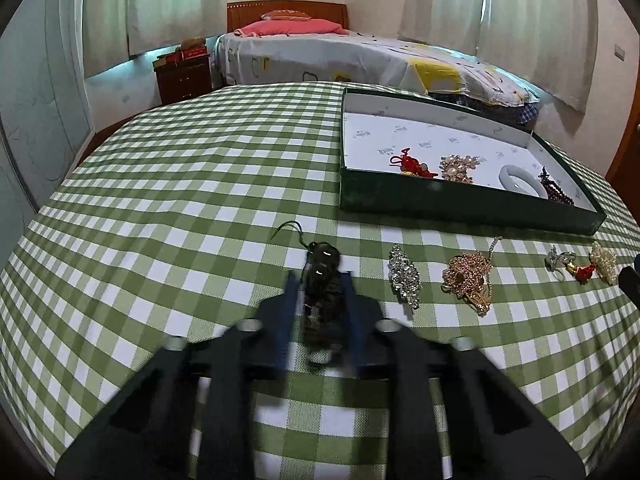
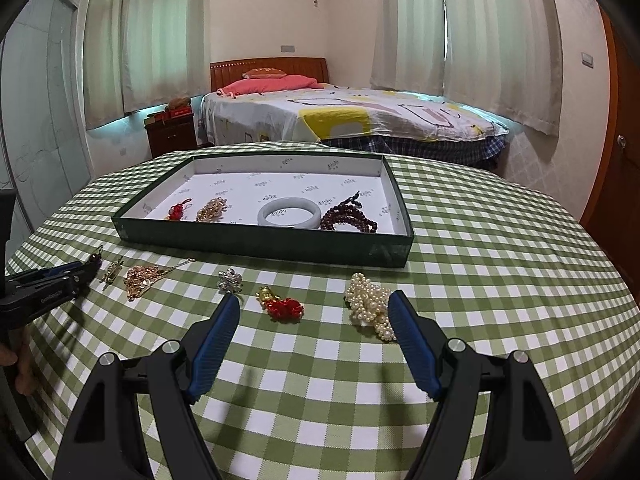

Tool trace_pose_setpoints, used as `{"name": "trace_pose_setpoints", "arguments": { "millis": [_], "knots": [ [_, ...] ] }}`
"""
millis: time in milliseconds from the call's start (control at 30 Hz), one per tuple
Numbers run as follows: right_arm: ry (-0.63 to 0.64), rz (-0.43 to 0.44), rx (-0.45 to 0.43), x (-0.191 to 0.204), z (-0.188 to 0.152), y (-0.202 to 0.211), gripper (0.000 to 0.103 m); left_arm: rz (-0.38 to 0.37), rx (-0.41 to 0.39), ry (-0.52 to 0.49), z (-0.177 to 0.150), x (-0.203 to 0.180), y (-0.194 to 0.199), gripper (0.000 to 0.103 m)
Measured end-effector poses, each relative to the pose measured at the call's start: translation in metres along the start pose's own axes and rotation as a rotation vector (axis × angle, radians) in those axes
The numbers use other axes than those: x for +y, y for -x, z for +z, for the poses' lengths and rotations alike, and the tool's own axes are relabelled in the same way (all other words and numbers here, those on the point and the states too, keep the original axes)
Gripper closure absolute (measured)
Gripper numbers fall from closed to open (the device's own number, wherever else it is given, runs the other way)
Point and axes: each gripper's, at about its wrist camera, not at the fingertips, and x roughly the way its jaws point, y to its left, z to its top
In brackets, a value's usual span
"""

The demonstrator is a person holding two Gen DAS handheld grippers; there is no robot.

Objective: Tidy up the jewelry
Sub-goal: 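Grasp the black cord necklace with the left tool, then grasp the red ornament with the right tool while the left tool holds the necklace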

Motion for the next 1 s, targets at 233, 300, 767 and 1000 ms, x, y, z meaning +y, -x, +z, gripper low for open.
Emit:
{"name": "trace_pose_setpoints", "arguments": {
  "millis": [233,300,767,1000],
  "knots": [
    [0.002,0.009,0.016,0.002,0.002,-0.006,0.029,-0.025,-0.024,0.014,-0.001,0.003,0.005,0.09],
    [0.008,0.015,0.021,0.003,0.004,-0.008,0.029,-0.029,-0.037,0.02,0.0,0.005,0.01,0.09],
    [0.016,0.036,0.129,0.011,0.014,-0.046,0.039,-0.017,-0.072,0.048,0.005,0.018,0.023,0.091],
    [0.018,0.041,0.196,0.011,0.014,-0.058,0.051,-0.018,-0.054,0.049,0.003,0.016,0.017,0.091]
  ]
}}
